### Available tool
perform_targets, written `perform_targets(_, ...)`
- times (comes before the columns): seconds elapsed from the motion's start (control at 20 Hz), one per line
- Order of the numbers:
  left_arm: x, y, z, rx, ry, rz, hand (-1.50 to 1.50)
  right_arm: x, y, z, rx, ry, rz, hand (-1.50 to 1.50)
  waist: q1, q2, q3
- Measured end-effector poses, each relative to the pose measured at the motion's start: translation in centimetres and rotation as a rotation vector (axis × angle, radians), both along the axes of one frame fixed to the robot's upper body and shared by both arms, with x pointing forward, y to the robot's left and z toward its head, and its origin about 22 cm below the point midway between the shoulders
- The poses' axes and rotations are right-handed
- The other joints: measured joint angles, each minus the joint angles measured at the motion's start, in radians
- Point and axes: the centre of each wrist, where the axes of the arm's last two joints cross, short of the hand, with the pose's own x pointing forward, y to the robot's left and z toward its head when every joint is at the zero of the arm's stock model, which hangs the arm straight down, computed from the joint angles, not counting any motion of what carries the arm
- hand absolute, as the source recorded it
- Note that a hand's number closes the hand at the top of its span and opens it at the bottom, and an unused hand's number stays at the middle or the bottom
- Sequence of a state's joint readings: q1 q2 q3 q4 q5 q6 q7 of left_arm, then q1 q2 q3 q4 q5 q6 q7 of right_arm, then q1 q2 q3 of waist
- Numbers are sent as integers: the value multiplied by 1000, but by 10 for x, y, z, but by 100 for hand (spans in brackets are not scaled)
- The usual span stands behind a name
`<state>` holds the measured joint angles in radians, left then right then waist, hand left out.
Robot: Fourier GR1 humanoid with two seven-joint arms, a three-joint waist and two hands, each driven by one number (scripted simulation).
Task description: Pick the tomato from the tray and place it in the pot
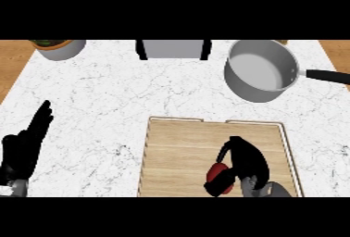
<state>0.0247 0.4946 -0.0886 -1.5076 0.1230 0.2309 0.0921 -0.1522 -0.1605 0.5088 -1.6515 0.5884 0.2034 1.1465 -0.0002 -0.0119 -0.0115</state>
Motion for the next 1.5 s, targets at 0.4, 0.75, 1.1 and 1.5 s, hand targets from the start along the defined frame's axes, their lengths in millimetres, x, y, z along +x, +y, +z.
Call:
perform_targets(0.4, 4, -3, -2, -3, -3, -11, 0, 11, 1, 7, -16, -77, 240, 150, 12, 9, 7)
perform_targets(0.75, 6, -4, -2, 0, -2, -7, 0, 32, 3, 21, -115, -277, 549, 150, 15, 13, 11)
perform_targets(1.1, 2, 2, -3, 6, 6, 3, 0, 37, 5, 74, -258, -654, 508, 150, 0, 7, 11)
perform_targets(1.5, 3, 4, -4, 3, 3, 10, 0, 40, -7, 132, -202, -930, 328, 150, -1, 10, 11)
